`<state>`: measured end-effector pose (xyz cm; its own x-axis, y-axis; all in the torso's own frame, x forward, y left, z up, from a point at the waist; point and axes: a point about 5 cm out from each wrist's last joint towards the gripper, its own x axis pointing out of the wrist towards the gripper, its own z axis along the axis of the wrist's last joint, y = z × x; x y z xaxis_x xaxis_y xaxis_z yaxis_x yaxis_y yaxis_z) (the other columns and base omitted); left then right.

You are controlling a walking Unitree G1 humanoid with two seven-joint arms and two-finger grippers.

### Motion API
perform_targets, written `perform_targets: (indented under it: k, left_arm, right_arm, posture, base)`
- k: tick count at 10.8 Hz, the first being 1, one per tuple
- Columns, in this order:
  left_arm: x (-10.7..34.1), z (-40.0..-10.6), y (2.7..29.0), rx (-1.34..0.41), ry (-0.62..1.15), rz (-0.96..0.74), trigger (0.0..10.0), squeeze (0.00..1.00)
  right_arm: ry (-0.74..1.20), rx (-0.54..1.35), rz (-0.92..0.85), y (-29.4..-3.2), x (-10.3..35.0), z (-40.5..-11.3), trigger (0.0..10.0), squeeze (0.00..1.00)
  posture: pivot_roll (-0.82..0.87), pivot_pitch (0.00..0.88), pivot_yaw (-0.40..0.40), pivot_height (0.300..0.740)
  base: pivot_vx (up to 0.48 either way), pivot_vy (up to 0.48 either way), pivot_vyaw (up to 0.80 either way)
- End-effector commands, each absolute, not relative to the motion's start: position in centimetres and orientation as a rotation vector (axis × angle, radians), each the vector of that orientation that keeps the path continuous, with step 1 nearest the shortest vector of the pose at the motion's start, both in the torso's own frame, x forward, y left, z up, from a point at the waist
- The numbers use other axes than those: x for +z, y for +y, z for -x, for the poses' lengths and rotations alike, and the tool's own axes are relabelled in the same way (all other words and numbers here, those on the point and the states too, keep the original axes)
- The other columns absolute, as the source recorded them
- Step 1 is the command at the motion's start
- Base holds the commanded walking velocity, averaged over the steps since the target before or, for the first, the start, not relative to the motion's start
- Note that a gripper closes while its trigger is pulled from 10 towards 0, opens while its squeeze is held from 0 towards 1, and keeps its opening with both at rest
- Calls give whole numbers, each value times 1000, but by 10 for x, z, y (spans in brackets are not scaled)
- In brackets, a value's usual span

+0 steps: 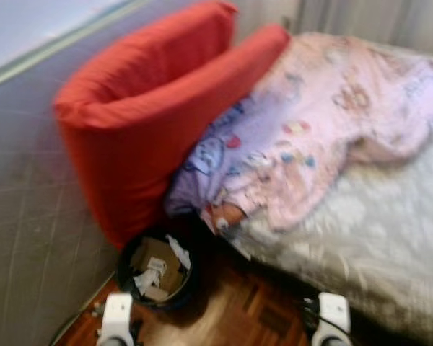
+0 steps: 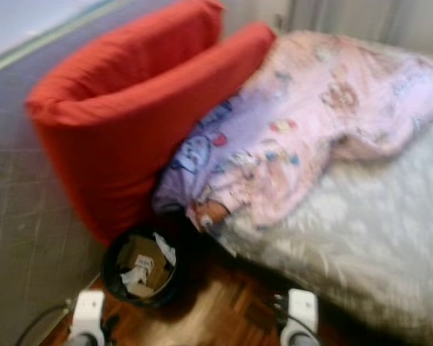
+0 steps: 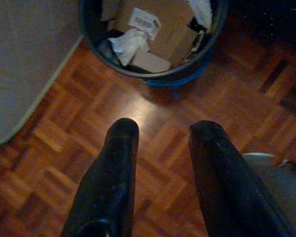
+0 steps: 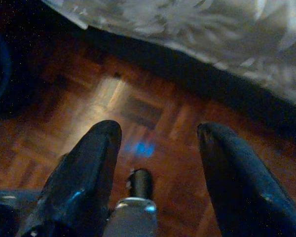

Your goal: Clean up the room

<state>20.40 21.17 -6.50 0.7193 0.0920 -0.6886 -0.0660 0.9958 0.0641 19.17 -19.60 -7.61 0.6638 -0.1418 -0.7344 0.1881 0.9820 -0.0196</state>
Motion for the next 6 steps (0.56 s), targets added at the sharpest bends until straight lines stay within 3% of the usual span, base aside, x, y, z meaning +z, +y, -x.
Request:
perform_targets:
  k: [1, 2, 6]
  left_arm:
    - [-67, -200, 215, 115, 787, -29, 10000, 0]
    - [-66, -203, 211, 112, 781, -20, 10000, 0]
    - [-67, -204, 205, 114, 779, -1, 10000, 0]
  right_arm:
    - [843, -171, -66, -192, -78, -189, 10000, 0]
    - [835, -174, -63, -195, -76, -193, 10000, 0]
    - [807, -199, -77, -200, -72, -200, 10000, 0]
  posture:
    - [111, 99, 4, 740]
    - [106, 93, -1, 740]
    - [107, 85, -22, 740]
  base:
    - [0, 0, 800]
    - [0, 0, 800]
    - [0, 0, 0]
